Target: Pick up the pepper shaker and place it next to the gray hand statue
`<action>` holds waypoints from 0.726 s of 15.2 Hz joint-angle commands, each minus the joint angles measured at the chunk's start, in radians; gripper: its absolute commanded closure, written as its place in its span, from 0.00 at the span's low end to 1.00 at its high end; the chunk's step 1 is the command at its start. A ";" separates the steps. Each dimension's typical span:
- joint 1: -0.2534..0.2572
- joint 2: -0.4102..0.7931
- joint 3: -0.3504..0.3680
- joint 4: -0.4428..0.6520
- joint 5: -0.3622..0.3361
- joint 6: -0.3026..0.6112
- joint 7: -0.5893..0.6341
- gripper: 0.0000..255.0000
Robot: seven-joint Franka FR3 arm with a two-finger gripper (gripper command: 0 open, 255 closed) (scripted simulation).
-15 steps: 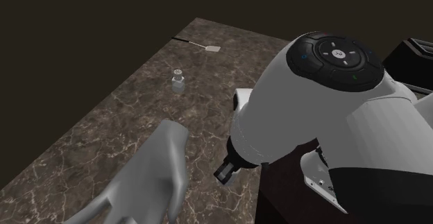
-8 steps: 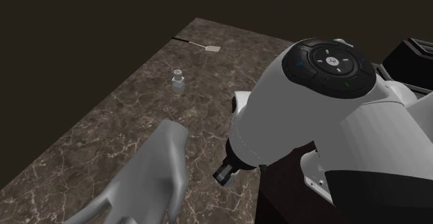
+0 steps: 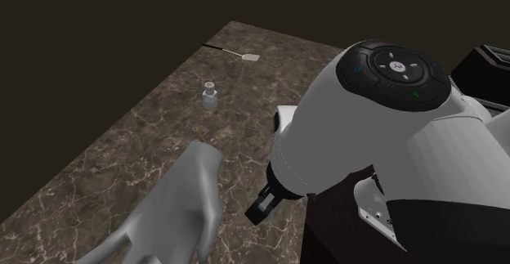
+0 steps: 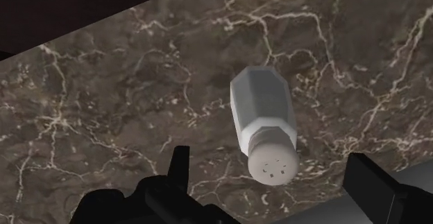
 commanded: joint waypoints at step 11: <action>0.030 -0.068 -0.052 0.069 0.007 -0.136 -0.016 0.00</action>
